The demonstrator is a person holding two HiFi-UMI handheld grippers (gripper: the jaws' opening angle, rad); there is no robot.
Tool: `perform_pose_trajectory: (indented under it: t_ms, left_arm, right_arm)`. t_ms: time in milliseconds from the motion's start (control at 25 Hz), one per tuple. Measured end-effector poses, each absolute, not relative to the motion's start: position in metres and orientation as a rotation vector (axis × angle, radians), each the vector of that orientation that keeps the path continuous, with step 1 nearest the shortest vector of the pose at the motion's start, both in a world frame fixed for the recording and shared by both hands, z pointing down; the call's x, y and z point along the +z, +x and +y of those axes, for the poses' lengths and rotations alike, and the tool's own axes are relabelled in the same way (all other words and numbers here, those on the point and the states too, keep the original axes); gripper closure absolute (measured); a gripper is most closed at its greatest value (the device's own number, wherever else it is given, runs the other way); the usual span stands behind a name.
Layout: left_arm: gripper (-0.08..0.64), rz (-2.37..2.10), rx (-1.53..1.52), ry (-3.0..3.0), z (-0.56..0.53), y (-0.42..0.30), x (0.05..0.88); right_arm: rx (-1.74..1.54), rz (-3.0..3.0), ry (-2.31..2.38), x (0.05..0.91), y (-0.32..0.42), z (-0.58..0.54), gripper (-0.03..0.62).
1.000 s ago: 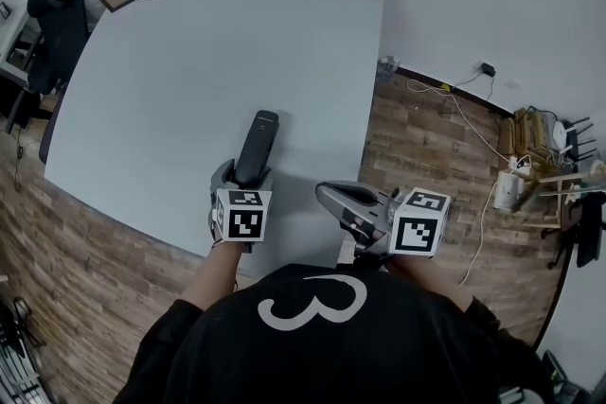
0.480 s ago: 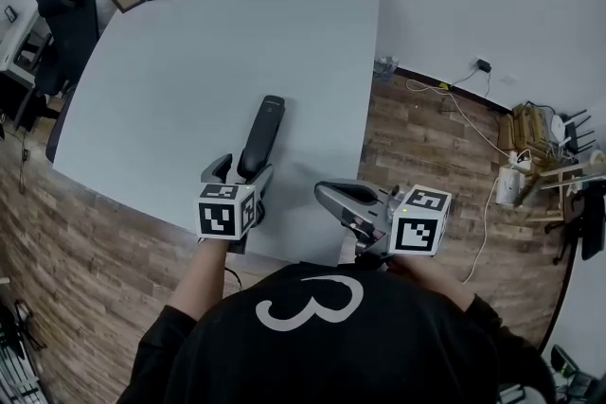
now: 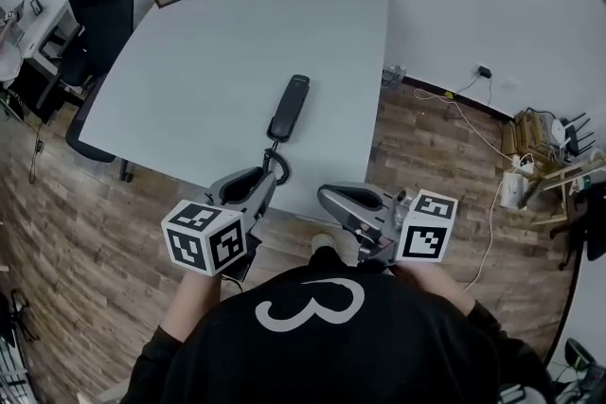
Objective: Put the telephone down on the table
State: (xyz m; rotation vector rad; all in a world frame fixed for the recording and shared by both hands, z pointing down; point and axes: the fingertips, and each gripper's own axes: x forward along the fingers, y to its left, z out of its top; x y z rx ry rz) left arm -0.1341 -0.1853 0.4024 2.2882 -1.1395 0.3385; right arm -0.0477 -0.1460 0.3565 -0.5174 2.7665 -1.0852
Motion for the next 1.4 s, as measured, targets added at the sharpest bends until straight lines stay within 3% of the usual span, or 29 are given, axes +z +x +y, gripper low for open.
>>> perform_pose_trajectory:
  t_ms: [40,200,720,1400]
  left_arm:
    - [0.501,-1.114,0.28,2.304,-0.173,-0.136,0.393]
    - [0.546,-0.987,0.093,2.333,-0.124,-0.145,0.371]
    - [0.548,-0.761,-0.096,2.343,0.014,-0.162,0.349]
    - [0.548,-0.757,-0.047,2.374,0.057,-0.171,0.365]
  right_arm:
    - [-1.074,2.759,-0.506,0.351,-0.051,-0.136,0.583]
    - [-1.03,2.778,-0.489,0.341,-0.064,-0.098,0.583]
    - [-1.028,2.825,-0.452,0.353,-0.114,0.02,0.583]
    - [-1.06,2.838,-0.486,0.367,-0.136,0.055,0.583]
